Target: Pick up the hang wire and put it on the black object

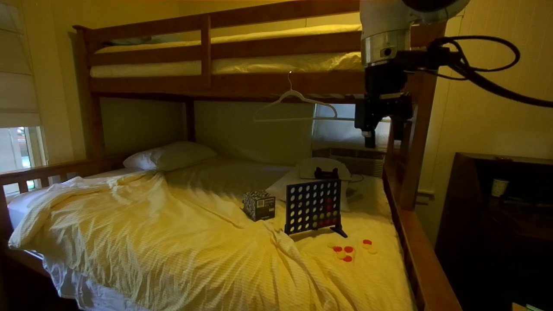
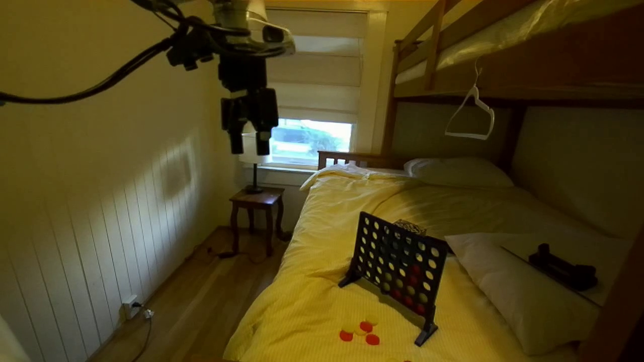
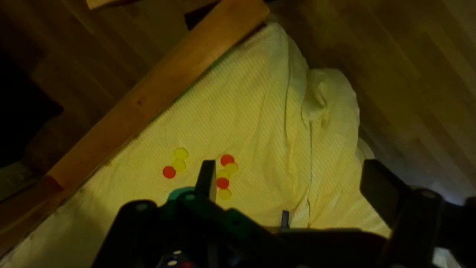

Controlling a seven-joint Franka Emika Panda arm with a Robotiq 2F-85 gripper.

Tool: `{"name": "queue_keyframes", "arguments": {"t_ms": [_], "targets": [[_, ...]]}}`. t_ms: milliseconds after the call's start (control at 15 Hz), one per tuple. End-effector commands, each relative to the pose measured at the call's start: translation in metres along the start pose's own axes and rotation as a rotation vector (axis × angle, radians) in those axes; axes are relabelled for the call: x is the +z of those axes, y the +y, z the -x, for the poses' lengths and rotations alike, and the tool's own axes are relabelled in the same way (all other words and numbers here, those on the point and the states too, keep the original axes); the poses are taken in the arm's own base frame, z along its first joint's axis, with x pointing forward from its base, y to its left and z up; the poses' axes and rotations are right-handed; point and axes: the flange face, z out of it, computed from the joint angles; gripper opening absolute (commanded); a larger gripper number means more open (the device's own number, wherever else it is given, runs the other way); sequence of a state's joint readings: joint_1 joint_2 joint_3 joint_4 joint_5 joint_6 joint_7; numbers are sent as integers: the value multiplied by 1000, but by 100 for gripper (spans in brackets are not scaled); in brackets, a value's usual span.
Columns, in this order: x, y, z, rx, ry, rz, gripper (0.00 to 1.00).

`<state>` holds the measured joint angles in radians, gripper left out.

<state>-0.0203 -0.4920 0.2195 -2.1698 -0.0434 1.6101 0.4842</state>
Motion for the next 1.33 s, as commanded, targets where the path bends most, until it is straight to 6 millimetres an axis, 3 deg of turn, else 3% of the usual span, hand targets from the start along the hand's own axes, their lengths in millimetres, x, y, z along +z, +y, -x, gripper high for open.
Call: {"name": "queue_keyframes", "arguments": {"t_ms": [0,333,533,600,733,1000,1267], "targets": [[-11,39,-46,100,146,-111,100],[-22,86,-121,266,383,-215,100],[-29,105,-157,365,439,-252,100],[-21,101,-132,303,415,-240,100],[-22,108,-148,334,426,-249,100],[-22,107,-156,378,444,-238,100],[-16,127,-193,587,575,-288,100]]}}
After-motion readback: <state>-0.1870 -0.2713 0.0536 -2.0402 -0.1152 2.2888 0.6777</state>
